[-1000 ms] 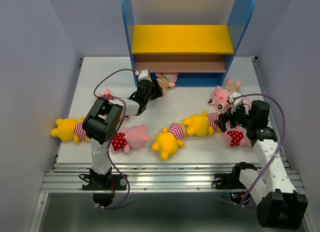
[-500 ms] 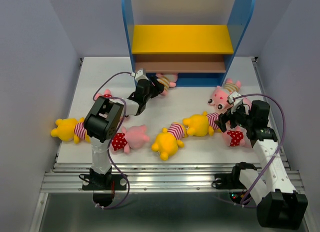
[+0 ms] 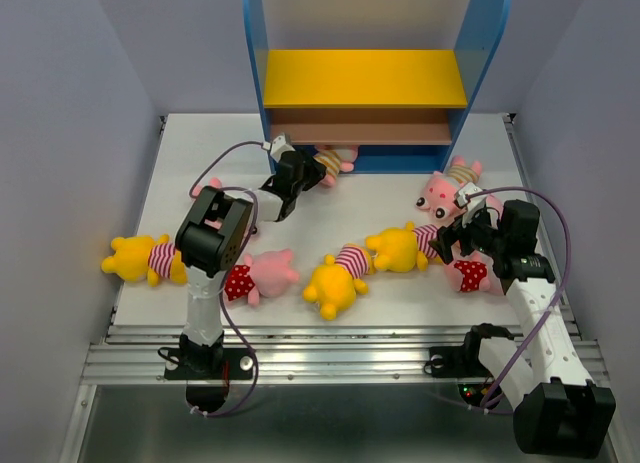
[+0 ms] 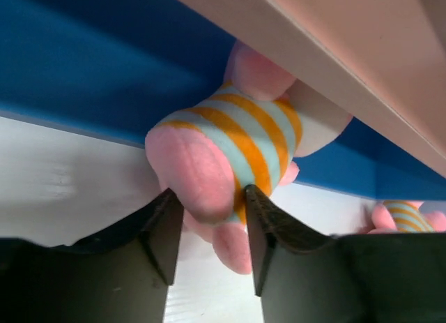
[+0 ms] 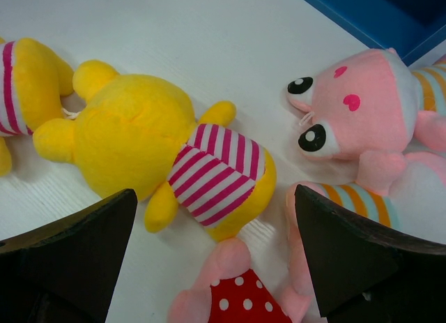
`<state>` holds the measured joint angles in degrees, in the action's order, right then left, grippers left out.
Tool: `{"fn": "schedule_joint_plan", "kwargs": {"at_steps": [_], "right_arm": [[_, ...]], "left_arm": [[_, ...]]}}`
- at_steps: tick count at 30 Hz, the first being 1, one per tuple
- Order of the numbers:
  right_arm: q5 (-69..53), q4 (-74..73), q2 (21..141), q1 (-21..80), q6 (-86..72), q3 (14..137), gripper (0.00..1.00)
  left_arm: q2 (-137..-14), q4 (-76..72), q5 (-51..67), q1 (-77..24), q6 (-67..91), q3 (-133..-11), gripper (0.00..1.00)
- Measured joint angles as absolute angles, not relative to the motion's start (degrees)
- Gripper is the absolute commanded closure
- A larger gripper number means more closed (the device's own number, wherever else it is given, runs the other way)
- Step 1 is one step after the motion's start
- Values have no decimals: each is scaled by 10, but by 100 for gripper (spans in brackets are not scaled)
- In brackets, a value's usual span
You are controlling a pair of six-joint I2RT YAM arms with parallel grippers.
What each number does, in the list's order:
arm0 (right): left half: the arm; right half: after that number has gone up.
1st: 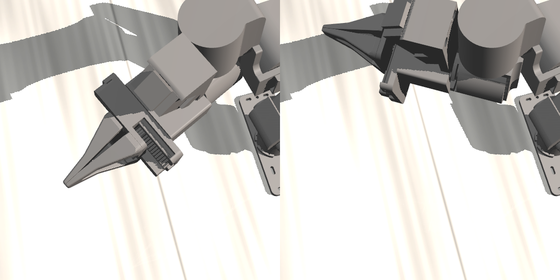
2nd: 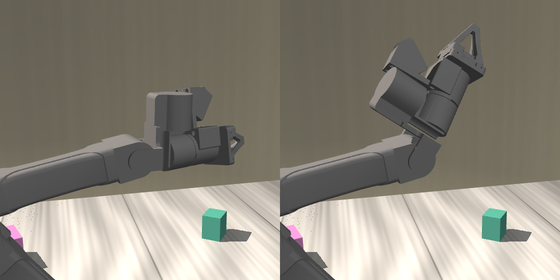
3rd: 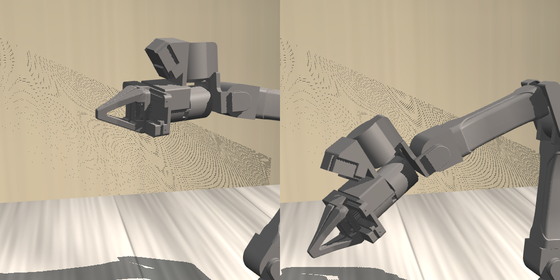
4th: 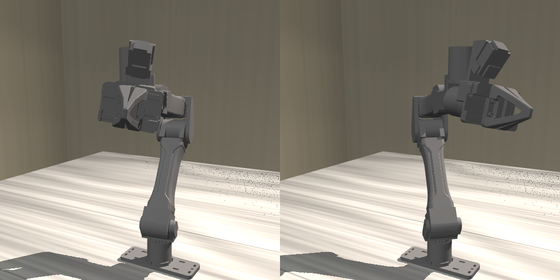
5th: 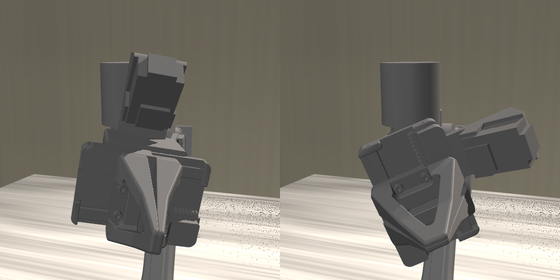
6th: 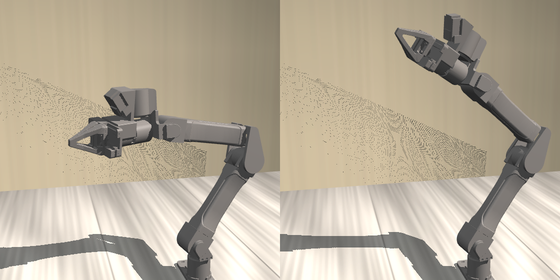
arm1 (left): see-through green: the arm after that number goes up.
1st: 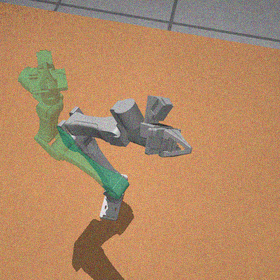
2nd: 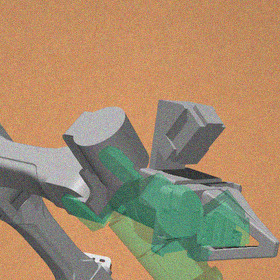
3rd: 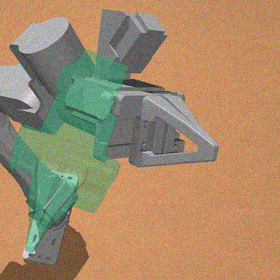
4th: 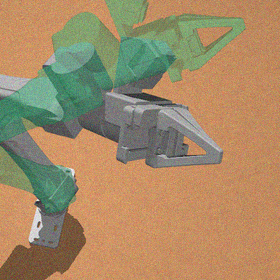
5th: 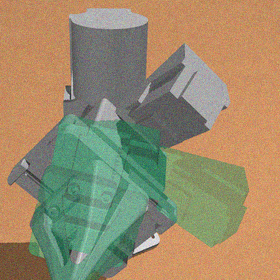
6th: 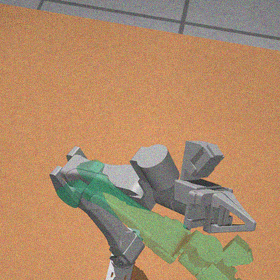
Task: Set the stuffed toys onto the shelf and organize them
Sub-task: Place the stuffed toy onto shelf
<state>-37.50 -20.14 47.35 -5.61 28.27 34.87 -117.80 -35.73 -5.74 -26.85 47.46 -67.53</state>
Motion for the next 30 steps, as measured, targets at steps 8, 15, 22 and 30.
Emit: {"fn": "schedule_joint_plan", "kwargs": {"at_steps": [8, 15, 22, 30], "right_arm": [[-375, -201, 474, -56, 283, 349, 0], [-375, -201, 473, -56, 283, 349, 0], [-375, -202, 473, -56, 283, 349, 0], [-375, -202, 473, -56, 283, 349, 0]], "left_arm": [[-1201, -372, -65, -266, 504, -685, 100], [-1198, -435, -60, -261, 536, -641, 100], [-1154, -529, -66, -248, 604, -524, 100], [-1143, -585, -83, -227, 709, -476, 100]]}}
